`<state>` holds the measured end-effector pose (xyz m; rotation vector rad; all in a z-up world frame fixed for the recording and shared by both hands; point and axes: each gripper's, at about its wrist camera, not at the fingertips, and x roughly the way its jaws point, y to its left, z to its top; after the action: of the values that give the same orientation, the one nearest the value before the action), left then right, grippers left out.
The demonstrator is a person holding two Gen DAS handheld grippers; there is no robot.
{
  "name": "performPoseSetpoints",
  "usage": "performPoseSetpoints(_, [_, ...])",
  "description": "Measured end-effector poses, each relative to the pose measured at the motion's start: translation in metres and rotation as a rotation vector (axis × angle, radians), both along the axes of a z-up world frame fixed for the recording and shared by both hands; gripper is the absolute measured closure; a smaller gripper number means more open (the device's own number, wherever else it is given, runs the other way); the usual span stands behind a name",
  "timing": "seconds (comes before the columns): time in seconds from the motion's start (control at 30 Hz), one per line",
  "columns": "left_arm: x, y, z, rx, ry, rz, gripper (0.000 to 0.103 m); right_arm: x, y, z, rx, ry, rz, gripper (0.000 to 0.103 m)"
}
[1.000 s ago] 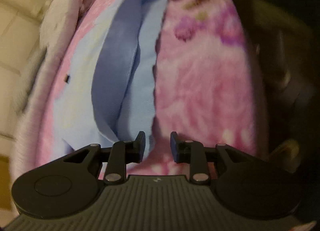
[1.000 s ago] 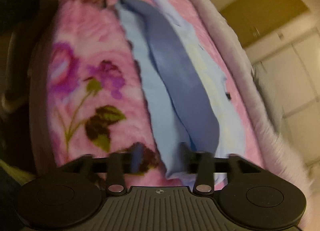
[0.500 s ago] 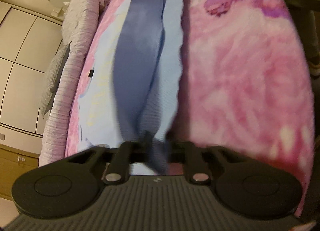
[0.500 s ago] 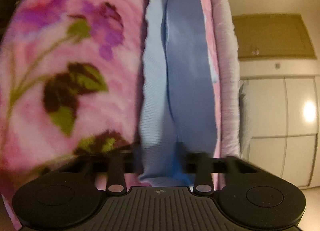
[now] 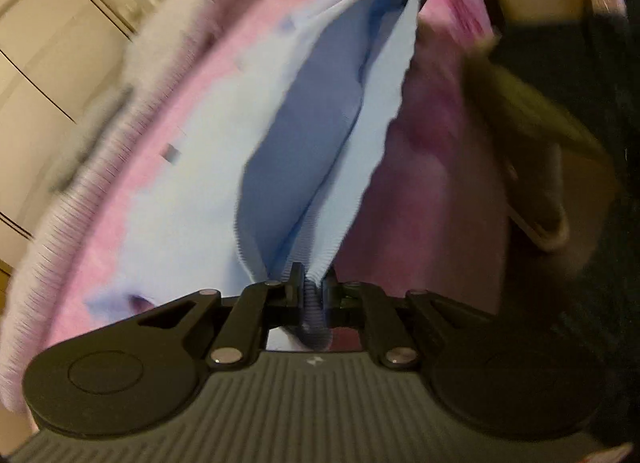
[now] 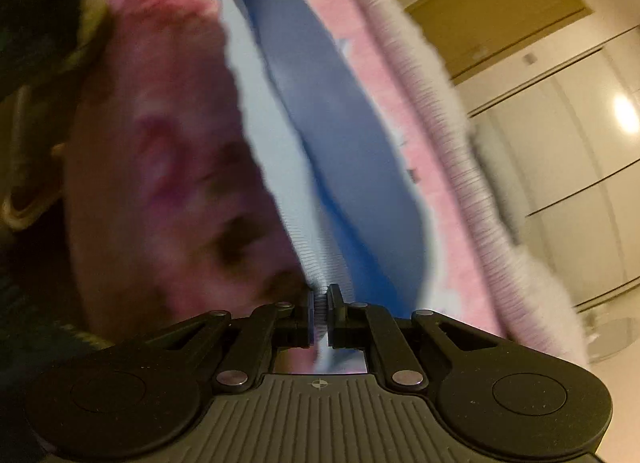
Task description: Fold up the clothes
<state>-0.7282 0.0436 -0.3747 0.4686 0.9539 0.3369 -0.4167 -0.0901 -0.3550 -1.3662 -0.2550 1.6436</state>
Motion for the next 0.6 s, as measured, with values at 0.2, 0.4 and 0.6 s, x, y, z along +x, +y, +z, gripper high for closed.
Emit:
performPoseSetpoints(0.2, [-0.006, -0.025, -0.006, -0.096, -0.078, 0.126, 0.088, -0.021, -0.009, -0.036, -0.069, -0.019, -0.102, 0.097])
performPoseSetpoints(0.4, [-0.034, -0.035, 0.037, -0.26, -0.362, 0.315, 0.087, -0.014, -0.027, 0.015, 0.018, 0.275, -0.244, 0.097])
performPoseSetpoints(0.6, [-0.006, -0.04, 0.037, -0.104, -0.365, 0.383, 0.08, -0.024, -0.003, 0.009, 0.097, 0.192, -0.312, 0.096])
